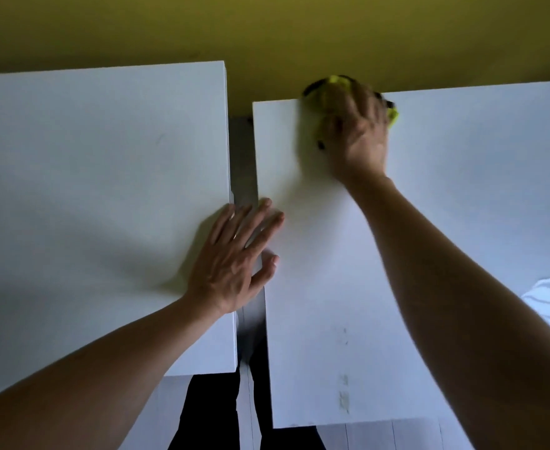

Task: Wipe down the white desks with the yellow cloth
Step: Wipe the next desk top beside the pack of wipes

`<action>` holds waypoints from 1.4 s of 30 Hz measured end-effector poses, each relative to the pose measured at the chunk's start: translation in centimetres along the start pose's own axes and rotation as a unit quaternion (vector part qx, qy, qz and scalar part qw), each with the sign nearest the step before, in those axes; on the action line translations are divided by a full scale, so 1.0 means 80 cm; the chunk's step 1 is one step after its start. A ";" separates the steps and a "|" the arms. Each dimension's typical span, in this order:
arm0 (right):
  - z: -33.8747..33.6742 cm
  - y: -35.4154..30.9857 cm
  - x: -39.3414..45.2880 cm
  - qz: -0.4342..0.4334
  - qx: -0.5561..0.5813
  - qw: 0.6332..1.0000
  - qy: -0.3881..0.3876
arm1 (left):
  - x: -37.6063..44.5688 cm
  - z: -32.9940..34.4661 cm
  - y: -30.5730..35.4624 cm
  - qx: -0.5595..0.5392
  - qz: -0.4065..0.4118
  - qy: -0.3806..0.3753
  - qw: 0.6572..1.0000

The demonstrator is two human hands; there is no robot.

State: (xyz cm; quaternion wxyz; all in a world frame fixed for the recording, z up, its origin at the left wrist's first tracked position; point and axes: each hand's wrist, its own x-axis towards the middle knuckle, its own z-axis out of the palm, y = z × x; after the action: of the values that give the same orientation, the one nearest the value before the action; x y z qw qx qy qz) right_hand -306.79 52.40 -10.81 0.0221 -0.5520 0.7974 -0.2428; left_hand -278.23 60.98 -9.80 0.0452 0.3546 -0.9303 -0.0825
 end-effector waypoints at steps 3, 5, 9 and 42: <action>-0.038 0.073 -0.002 0.072 -0.030 0.997 0.008 | -0.002 0.000 0.002 -0.011 -0.003 0.027 1.000; -0.048 0.089 -0.003 0.116 -0.028 0.993 0.004 | -0.003 0.001 0.002 -0.022 -0.011 0.042 0.999; -0.043 0.042 -0.011 0.144 -0.033 0.989 0.012 | -0.001 0.001 0.004 -0.020 -0.018 0.041 0.999; -0.039 -0.081 -0.208 -0.016 0.010 0.999 -0.029 | -0.004 0.001 0.000 -0.094 -0.021 0.100 0.990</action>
State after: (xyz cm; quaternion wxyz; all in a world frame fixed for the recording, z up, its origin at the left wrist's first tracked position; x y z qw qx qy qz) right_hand -295.57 66.60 -9.27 0.0466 -0.5712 0.7851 -0.2350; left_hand -278.00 61.22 -9.87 0.1696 0.3750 -0.9014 -0.1345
